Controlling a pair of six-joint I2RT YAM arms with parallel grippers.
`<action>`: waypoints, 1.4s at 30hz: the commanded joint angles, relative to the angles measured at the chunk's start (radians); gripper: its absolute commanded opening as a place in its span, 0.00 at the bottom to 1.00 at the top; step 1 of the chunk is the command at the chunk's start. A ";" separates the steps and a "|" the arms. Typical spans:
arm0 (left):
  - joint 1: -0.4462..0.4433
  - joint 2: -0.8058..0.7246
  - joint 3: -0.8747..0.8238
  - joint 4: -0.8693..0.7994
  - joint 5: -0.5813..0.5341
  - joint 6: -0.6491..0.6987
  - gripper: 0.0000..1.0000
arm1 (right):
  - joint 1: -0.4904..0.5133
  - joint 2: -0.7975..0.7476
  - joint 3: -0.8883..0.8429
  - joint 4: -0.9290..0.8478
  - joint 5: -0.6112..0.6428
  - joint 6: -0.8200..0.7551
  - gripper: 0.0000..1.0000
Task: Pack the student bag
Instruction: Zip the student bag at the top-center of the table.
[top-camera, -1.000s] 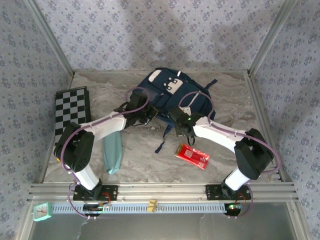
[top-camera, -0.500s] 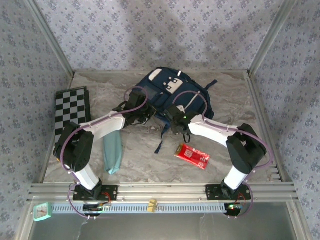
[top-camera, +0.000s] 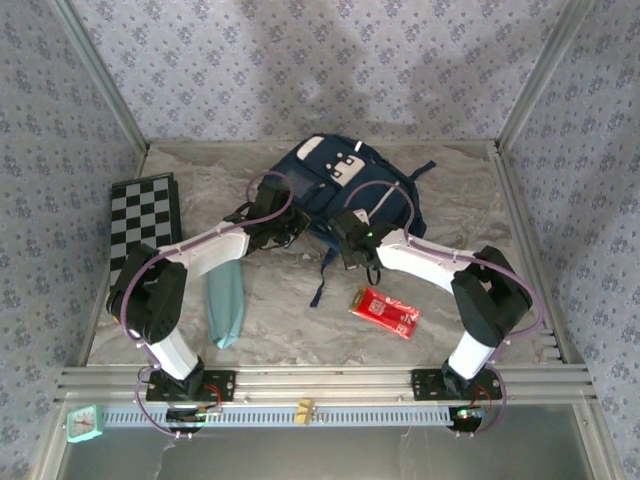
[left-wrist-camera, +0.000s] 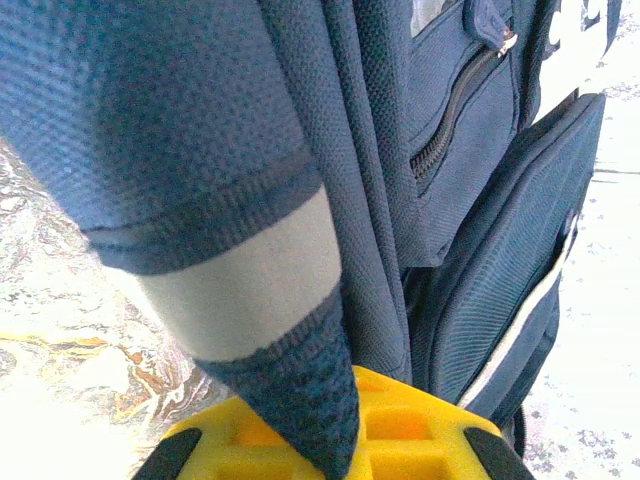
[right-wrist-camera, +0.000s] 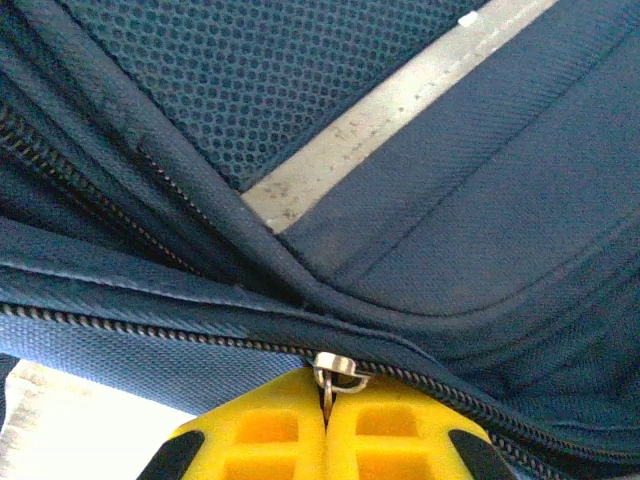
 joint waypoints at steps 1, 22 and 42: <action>0.045 -0.043 0.060 -0.011 0.000 0.088 0.00 | -0.006 -0.078 -0.033 -0.107 0.078 0.073 0.00; 0.333 0.235 0.334 -0.114 0.338 0.418 0.35 | 0.063 -0.095 0.002 0.025 -0.151 0.108 0.00; -0.072 0.068 -0.086 0.230 0.138 -0.257 0.68 | 0.082 -0.062 -0.026 0.045 -0.156 0.178 0.00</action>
